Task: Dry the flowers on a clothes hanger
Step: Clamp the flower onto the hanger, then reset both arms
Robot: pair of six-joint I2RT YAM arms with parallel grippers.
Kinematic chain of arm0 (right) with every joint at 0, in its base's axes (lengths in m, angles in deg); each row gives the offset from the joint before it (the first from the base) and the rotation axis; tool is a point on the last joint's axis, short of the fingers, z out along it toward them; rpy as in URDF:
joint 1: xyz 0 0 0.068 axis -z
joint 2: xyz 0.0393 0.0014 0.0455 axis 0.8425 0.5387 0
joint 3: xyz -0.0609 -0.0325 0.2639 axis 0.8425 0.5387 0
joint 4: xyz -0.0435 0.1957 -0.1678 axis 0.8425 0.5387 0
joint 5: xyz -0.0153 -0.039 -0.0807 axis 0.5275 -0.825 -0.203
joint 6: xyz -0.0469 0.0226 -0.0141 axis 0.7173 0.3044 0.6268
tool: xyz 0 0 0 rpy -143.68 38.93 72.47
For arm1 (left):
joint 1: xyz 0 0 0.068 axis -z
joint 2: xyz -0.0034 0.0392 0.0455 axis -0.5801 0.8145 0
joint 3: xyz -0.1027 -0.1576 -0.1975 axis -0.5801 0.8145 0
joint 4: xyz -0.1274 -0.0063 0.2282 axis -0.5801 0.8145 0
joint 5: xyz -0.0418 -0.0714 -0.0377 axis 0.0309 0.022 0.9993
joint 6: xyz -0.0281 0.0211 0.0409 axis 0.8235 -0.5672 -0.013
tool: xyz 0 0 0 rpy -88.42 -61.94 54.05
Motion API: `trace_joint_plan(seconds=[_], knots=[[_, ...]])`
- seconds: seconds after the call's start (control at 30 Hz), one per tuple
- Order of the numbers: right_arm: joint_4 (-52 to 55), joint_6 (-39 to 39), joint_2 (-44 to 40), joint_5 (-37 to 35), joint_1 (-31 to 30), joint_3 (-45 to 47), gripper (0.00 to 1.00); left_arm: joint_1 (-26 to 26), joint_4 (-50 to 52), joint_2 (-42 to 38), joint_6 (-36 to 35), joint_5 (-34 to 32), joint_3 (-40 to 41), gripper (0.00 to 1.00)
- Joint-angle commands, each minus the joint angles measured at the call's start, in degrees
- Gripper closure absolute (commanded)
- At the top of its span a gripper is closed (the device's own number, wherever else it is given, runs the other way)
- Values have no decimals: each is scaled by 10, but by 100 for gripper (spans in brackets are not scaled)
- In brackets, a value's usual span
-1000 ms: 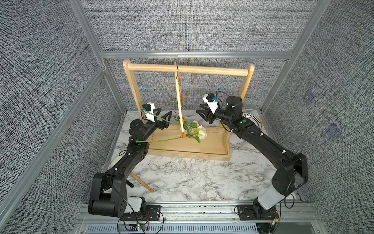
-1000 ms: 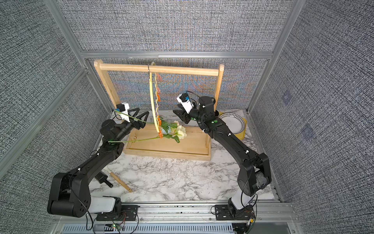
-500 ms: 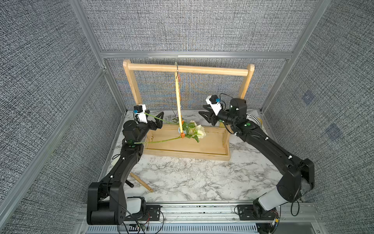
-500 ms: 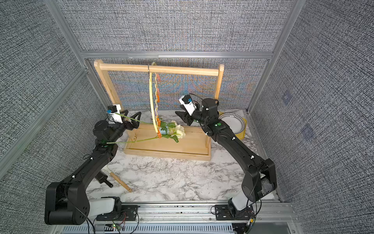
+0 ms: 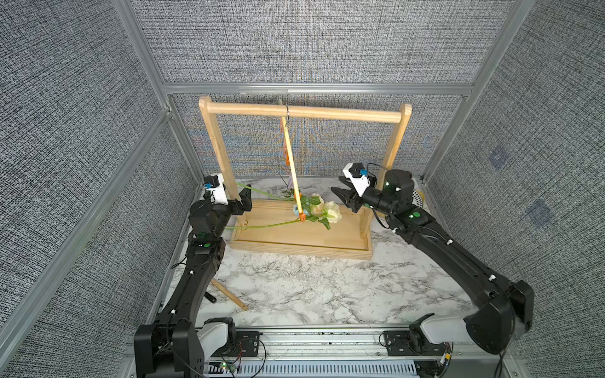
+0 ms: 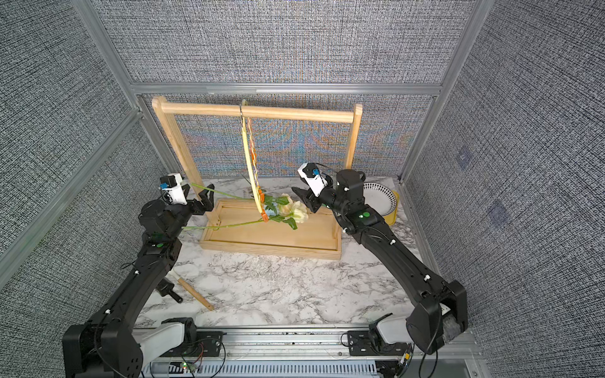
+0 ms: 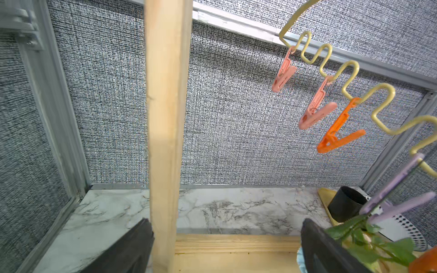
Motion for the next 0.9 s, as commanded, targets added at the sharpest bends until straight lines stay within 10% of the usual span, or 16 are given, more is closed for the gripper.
trace_joint_plan(seconds=[0.0,0.37,0.43,0.87], knots=[[-25,4,-39,-21,0,25,52,-7,54,-26,-24,-68,9,0],[-45,0,-244,-61,-1,182,42,-16,316,-117,76,-399,14,0],[-55,-10,-291,-94,-1,225,10,-15,373,-127,111,-468,20,0],[-155,-115,-478,-374,23,492,1,-14,330,-137,101,-379,146,1]])
